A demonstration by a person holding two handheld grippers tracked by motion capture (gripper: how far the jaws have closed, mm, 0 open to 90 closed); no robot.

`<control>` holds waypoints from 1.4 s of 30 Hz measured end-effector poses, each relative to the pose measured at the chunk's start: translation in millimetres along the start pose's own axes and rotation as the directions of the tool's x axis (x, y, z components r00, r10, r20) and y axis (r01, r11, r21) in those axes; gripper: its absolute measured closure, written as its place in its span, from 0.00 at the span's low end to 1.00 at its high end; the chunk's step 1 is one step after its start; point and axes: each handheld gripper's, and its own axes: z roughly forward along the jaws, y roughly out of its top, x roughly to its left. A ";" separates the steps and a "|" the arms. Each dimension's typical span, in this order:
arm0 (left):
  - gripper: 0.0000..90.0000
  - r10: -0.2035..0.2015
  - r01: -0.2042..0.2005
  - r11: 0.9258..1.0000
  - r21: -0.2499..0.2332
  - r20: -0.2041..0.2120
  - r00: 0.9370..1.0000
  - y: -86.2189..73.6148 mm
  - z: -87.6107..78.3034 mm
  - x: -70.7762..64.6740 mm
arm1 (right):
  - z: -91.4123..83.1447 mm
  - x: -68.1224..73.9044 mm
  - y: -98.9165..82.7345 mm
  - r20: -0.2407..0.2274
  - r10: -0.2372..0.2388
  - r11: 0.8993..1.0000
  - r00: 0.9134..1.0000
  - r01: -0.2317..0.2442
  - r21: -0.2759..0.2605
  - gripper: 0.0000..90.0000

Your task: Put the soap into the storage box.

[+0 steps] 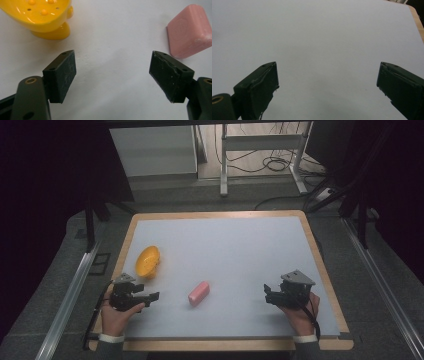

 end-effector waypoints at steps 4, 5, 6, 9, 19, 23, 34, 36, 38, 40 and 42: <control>0.24 0.004 -0.004 1.000 0.020 -0.013 1.000 -0.8 4.0 0.9 | 2.2 -6.7 -2.6 0.008 -0.005 1.000 1.000 0.005 -0.014 0.05; 0.24 0.006 -0.006 1.000 0.024 -0.014 1.000 -0.9 5.5 0.9 | 2.2 -6.7 -2.6 0.008 -0.005 1.000 1.000 0.005 -0.014 0.05; 0.24 0.009 -0.009 0.999 0.032 -0.013 1.000 -0.9 6.9 0.6 | 2.4 -7.7 -2.9 0.005 -0.003 1.000 1.000 0.003 -0.013 0.05; 0.24 0.012 -0.011 0.999 0.039 -0.010 1.000 -0.9 8.5 -1.5 | 0.4 -11.1 -3.9 -0.002 0.009 1.000 1.000 -0.009 -0.018 0.06; 0.23 0.026 -0.024 0.998 0.054 -0.033 0.999 -1.0 6.3 -3.1 | -7.0 -17.7 -2.9 -0.004 0.021 0.999 1.000 -0.021 -0.043 0.07; 0.24 0.027 -0.025 0.998 0.051 -0.041 0.999 -0.7 5.2 -4.1 | -6.2 -17.5 -4.7 -0.015 0.012 0.998 1.000 -0.013 -0.060 0.09; 0.25 0.055 -0.053 0.998 0.027 -0.082 0.995 3.4 -2.9 -14.3 | -5.6 -18.6 -5.5 -0.030 0.018 0.999 0.999 -0.019 -0.048 0.10; 0.25 0.058 -0.056 0.998 0.026 -0.092 0.994 4.6 -5.0 -15.9 | -5.8 -19.4 -5.6 -0.033 0.020 0.999 0.999 -0.022 -0.047 0.10; 0.25 0.065 -0.064 0.998 0.018 -0.098 0.993 6.4 -7.2 -18.2 | -5.7 -20.9 -5.9 -0.047 0.025 0.999 0.999 -0.027 -0.041 0.10; 0.25 0.068 -0.067 0.998 0.011 -0.095 0.993 7.7 -9.5 -20.0 | -5.2 -21.7 -6.6 -0.050 0.023 0.999 0.999 -0.024 -0.031 0.10; 0.25 0.069 -0.068 0.998 0.006 -0.095 0.993 8.4 -11.4 -20.8 | -5.2 -21.8 -6.6 -0.049 0.022 0.999 0.999 -0.023 -0.028 0.10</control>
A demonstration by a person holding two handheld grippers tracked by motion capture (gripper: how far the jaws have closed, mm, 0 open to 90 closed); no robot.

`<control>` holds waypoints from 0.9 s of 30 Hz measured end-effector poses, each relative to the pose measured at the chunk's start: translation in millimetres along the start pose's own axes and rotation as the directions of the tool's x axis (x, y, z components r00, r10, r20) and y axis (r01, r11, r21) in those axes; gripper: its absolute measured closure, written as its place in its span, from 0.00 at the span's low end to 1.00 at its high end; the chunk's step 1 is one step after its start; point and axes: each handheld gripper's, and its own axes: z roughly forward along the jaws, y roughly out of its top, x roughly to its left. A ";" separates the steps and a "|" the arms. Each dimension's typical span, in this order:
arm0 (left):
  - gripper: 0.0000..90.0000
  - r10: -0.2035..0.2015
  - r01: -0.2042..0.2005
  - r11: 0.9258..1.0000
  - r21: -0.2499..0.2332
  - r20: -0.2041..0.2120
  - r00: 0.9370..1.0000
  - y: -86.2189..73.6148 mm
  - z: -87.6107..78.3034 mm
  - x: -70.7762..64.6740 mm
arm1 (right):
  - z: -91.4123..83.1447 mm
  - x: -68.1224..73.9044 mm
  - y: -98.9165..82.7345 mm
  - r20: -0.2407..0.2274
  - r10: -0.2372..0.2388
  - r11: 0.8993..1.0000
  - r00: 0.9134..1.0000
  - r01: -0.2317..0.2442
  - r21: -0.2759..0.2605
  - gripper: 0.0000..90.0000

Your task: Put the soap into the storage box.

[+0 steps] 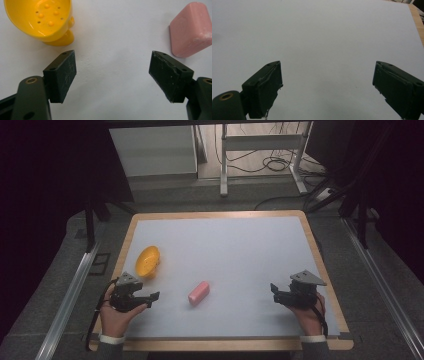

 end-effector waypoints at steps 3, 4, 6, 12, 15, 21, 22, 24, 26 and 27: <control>0.25 0.001 -0.001 1.000 -0.004 0.003 1.000 1.9 -2.5 -0.4 | -0.4 -1.2 0.1 0.001 0.003 1.000 1.000 -0.003 0.003 0.10; 0.25 0.002 -0.002 1.000 -0.007 0.004 1.000 3.0 -3.5 -0.8 | -1.3 -2.2 0.6 0.006 0.007 1.000 1.000 -0.007 0.002 0.10; 0.25 0.005 -0.005 1.000 -0.014 0.010 1.000 5.5 -5.7 -1.5 | -1.9 -2.9 0.9 0.008 0.005 1.000 1.000 -0.005 0.001 0.10; 0.23 0.016 -0.016 1.000 -0.005 0.001 1.000 13.7 -9.8 -1.8 | -4.4 -6.1 0.6 0.022 0.014 1.000 1.000 -0.014 -0.001 0.10; 0.23 0.029 -0.029 0.999 -0.015 -0.005 1.000 20.2 -12.9 -4.5 | -4.5 -6.4 0.0 0.022 0.015 1.000 1.000 -0.015 0.000 0.10; 0.22 0.059 -0.059 0.998 -0.012 -0.001 0.998 32.9 -14.6 -13.2 | -4.5 -6.4 -0.3 0.019 0.011 1.000 1.000 -0.011 0.000 0.10; 0.22 0.062 -0.062 0.998 -0.012 0.003 0.998 34.5 -15.0 -15.0 | -4.5 -6.5 -0.4 0.019 0.010 1.000 1.000 -0.010 0.000 0.10; 0.22 0.068 -0.068 0.998 -0.005 0.001 0.998 36.5 -15.5 -18.2 | -5.2 -6.7 -0.4 0.016 0.012 1.000 1.000 -0.012 -0.001 0.10; 0.22 0.069 -0.069 0.998 -0.004 0.005 0.998 37.2 -15.4 -20.1 | -6.2 -6.8 0.1 0.010 0.018 1.000 1.000 -0.018 -0.008 0.10; 0.22 0.072 -0.072 0.997 -0.001 0.008 0.997 37.5 -15.3 -20.8 | -6.4 -6.9 0.2 0.010 0.016 1.000 1.000 -0.016 -0.009 0.10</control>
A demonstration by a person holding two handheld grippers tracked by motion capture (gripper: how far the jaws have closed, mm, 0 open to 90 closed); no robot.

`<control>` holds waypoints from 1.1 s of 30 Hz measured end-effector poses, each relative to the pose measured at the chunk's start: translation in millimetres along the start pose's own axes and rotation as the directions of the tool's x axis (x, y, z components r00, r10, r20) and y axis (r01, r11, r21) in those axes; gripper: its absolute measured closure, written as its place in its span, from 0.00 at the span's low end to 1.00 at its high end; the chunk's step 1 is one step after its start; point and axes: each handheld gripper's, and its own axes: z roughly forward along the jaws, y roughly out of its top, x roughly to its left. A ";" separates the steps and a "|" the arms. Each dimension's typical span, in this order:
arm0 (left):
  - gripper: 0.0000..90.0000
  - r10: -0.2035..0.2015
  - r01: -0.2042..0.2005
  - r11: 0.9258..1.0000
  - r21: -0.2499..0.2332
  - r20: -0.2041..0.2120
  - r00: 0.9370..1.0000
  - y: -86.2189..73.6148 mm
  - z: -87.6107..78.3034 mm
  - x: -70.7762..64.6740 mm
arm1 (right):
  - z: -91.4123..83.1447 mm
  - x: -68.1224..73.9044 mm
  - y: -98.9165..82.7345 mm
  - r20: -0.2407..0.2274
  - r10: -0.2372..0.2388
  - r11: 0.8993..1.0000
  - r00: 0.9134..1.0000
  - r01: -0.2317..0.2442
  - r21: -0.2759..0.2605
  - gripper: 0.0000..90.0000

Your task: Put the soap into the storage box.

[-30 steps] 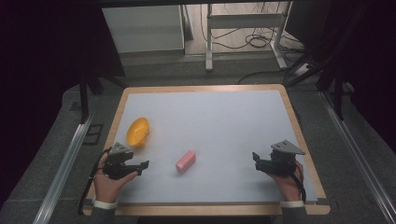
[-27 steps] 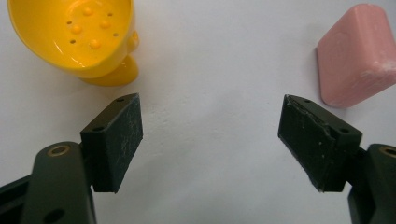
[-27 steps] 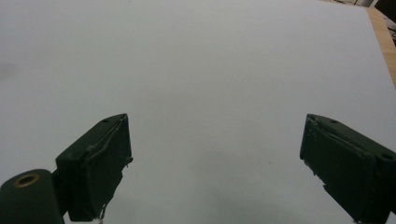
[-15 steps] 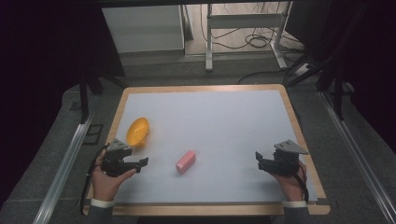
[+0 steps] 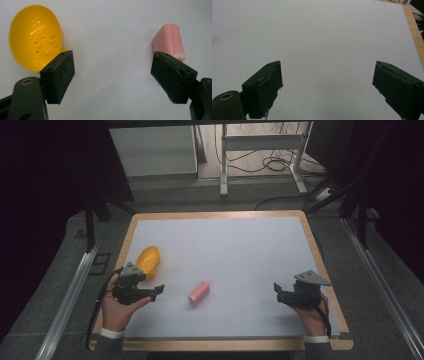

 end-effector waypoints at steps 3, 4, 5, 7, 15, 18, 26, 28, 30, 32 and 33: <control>0.22 0.002 -0.002 1.000 0.009 0.015 1.000 2.1 0.7 -2.2 | -0.1 -0.3 -0.1 -0.001 0.001 1.000 1.000 -0.001 0.001 0.10; 0.22 0.002 -0.002 1.000 0.008 0.018 1.000 3.0 0.8 -3.3 | 0.0 -0.4 -0.1 0.000 0.001 1.000 1.000 -0.001 0.001 0.10; 0.22 0.005 -0.005 1.000 0.009 0.020 1.000 5.1 1.5 -5.2 | 0.2 -0.5 -0.4 0.000 -0.002 1.000 1.000 0.002 -0.001 0.10; 0.22 0.011 -0.012 1.000 0.010 0.018 1.000 6.2 1.9 -5.8 | 0.6 -0.6 -0.8 0.003 -0.005 1.000 1.000 0.005 0.001 0.10; 0.21 0.034 -0.035 0.999 0.030 0.028 0.999 10.8 8.1 -14.5 | -0.7 -2.3 -0.7 0.003 0.000 1.000 1.000 0.000 -0.004 0.10; 0.21 0.045 -0.046 0.998 0.034 0.029 0.999 14.1 10.7 -18.6 | -0.9 -2.0 -0.5 0.004 0.000 1.000 1.000 0.000 -0.004 0.10; 0.21 0.045 -0.046 0.998 0.030 0.033 0.998 27.8 15.1 -27.1 | 1.1 -1.3 -1.5 0.004 -0.006 1.000 1.000 0.006 0.004 0.10; 0.21 0.057 -0.058 0.998 0.037 0.034 0.998 30.3 16.5 -29.0 | 1.5 -1.5 -1.8 0.001 -0.004 1.000 1.000 0.004 0.006 0.10; 0.22 0.056 -0.058 0.998 0.040 0.044 0.997 31.6 18.4 -31.1 | 1.7 -1.5 -1.9 0.001 -0.004 1.000 1.000 0.004 0.006 0.10; 0.22 0.067 -0.069 0.996 0.052 0.039 0.997 32.3 20.7 -31.8 | 1.5 -1.1 -1.7 0.001 -0.005 1.000 1.000 0.005 0.006 0.10; 0.22 0.072 -0.074 0.995 0.059 0.041 0.997 32.4 22.3 -32.0 | 1.5 -0.8 -1.6 0.002 -0.006 1.000 1.000 0.005 0.005 0.10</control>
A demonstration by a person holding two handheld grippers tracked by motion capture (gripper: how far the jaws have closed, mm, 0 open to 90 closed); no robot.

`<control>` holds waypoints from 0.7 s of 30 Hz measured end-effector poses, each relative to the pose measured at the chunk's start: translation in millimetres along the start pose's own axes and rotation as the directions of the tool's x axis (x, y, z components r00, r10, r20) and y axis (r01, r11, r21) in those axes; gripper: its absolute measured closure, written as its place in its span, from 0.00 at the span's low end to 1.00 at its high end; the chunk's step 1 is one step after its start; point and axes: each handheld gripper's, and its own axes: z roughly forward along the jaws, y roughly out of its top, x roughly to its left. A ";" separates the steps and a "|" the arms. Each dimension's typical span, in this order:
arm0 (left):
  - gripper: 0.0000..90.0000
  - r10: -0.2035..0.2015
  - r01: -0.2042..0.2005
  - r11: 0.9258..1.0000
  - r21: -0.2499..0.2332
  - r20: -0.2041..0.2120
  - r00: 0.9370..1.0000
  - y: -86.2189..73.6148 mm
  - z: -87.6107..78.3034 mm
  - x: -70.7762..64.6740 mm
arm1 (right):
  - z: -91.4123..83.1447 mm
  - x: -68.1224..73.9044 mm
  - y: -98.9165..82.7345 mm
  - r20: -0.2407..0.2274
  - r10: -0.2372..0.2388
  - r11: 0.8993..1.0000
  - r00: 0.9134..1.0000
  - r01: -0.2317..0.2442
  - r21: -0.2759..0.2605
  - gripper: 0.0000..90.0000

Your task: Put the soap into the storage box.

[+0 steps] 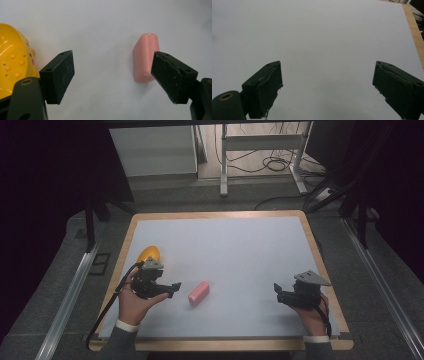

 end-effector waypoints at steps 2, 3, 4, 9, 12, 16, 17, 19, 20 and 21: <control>0.22 0.003 -0.003 1.000 0.009 0.002 1.000 0.5 3.5 -1.1 | 0.2 0.3 0.0 0.000 -0.002 1.000 1.000 0.002 0.002 0.10; 0.22 0.003 -0.003 1.000 0.013 0.006 1.000 0.9 5.0 -1.6 | 0.4 0.5 -0.1 0.000 -0.004 1.000 1.000 0.004 0.002 0.10; 0.22 0.008 -0.008 1.000 0.019 0.009 1.000 1.5 6.6 -1.9 | 0.6 0.5 -0.2 0.000 -0.005 1.000 1.000 0.005 0.003 0.10; 0.22 0.020 -0.020 0.999 0.035 0.016 1.000 8.6 13.2 -4.8 | 1.5 1.2 -0.5 -0.002 -0.007 1.000 1.000 0.007 0.007 0.10; 0.22 0.022 -0.023 0.999 0.031 0.025 0.999 10.5 14.8 -6.9 | 1.6 1.3 -0.5 -0.003 -0.009 1.000 1.000 0.009 0.008 0.10; 0.22 0.034 -0.035 0.998 0.051 0.030 0.999 10.8 21.2 -10.8 | 1.9 1.2 -0.8 -0.002 -0.010 1.000 1.000 0.010 0.011 0.10; 0.22 0.038 -0.040 0.998 0.055 0.031 0.999 10.9 22.4 -12.4 | 2.1 1.2 -0.8 -0.002 -0.011 1.000 1.000 0.011 0.011 0.10; 0.22 0.052 -0.054 0.997 0.063 0.036 0.998 12.1 24.5 -15.8 | 2.4 1.3 -0.9 -0.001 -0.012 1.000 1.000 0.012 0.014 0.10; 0.22 0.054 -0.057 0.996 0.062 0.038 0.998 13.1 25.1 -17.0 | 2.8 1.7 -1.1 -0.003 -0.012 1.000 1.000 0.012 0.016 0.10; 0.22 0.056 -0.059 0.996 0.062 0.039 0.998 14.1 25.5 -17.9 | 2.9 1.8 -1.1 -0.002 -0.012 1.000 1.000 0.012 0.017 0.10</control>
